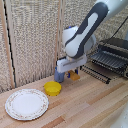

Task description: Kindly employ your clamp to softly take hold of the bread. Delicately rest it on the oven pan, verifying that it is even on the surface. Using your clamp and attentiveness, smoothly glide the pan into the oven and along the appropriate brackets, securing it in position.

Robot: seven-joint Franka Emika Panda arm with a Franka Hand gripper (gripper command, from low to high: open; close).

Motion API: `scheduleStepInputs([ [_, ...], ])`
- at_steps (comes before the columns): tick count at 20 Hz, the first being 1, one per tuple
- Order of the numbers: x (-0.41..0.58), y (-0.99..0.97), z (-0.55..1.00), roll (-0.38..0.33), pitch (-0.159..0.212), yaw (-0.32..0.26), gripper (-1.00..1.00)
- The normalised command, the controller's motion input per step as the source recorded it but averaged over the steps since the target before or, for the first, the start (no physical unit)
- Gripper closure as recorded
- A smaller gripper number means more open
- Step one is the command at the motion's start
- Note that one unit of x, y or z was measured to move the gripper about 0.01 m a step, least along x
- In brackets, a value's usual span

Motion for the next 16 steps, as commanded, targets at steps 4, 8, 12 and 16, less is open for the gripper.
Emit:
scheduleStepInputs([
  [4,0.227,0.0,0.77,-0.105,0.03,-0.322,1.0],
  [8,0.241,0.0,0.73,-0.101,0.028,-0.325,1.0],
  [12,0.235,0.0,0.64,-0.108,0.005,-0.324,1.0],
  [16,0.209,0.0,0.44,-0.102,-0.028,-0.317,1.0],
])
